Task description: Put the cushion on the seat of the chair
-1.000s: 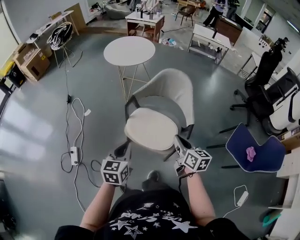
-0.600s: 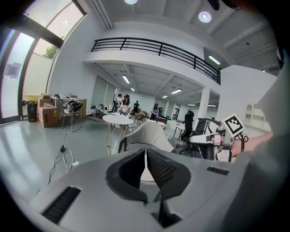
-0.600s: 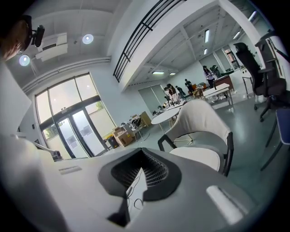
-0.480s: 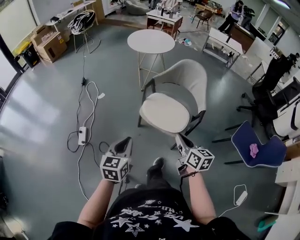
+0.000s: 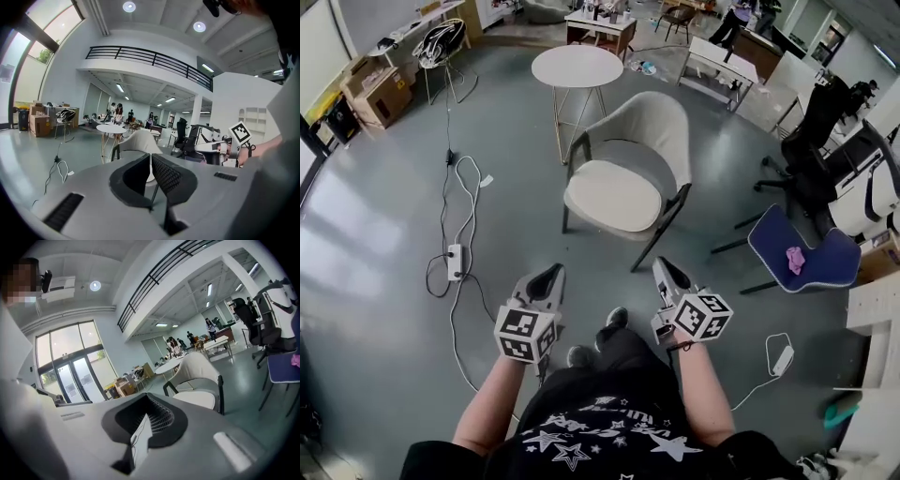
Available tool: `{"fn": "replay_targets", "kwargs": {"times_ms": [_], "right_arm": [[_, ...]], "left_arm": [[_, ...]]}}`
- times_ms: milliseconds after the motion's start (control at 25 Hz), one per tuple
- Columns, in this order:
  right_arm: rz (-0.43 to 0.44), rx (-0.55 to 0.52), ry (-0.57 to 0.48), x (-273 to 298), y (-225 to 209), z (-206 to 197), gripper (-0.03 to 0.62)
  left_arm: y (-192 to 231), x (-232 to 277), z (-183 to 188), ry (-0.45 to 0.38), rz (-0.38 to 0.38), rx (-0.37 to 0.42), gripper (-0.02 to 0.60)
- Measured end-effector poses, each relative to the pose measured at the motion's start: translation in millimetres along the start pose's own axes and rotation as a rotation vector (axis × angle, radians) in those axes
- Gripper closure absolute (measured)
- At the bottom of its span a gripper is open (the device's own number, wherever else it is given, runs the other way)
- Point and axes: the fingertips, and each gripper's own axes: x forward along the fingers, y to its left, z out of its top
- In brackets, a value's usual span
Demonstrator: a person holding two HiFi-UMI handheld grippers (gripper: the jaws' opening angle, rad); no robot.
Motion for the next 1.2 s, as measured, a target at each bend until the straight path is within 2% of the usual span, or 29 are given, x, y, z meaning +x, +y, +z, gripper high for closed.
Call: {"fn": "replay_targets", "kwargs": {"times_ms": [200, 440, 640, 880, 1200], "right_arm": [[-0.014, -0.035, -0.01, -23, -10, 10, 0.591], [0.038, -0.127, 0.01, -34, -23, 23, 0.591], [0.075, -0.161, 0.041, -62, -49, 30, 0.591], [0.105, -0.169, 0.058, -101, -84, 34, 0.591], [0.157, -0.158, 0.061, -157, -108, 33, 0.591]], "left_arm": [[-19, 0, -5, -0.002, 0.002, -0.011, 0.561], [-55, 10, 1, -0.031, 0.034, 0.009, 0.561], [-100, 17, 4, -0.065, 0.068, 0.004, 0.561], [-152, 15, -8, -0.078, 0.118, 0.005, 0.561], [-216, 1, -33, -0.058, 0.165, 0.028, 0.563]]}}
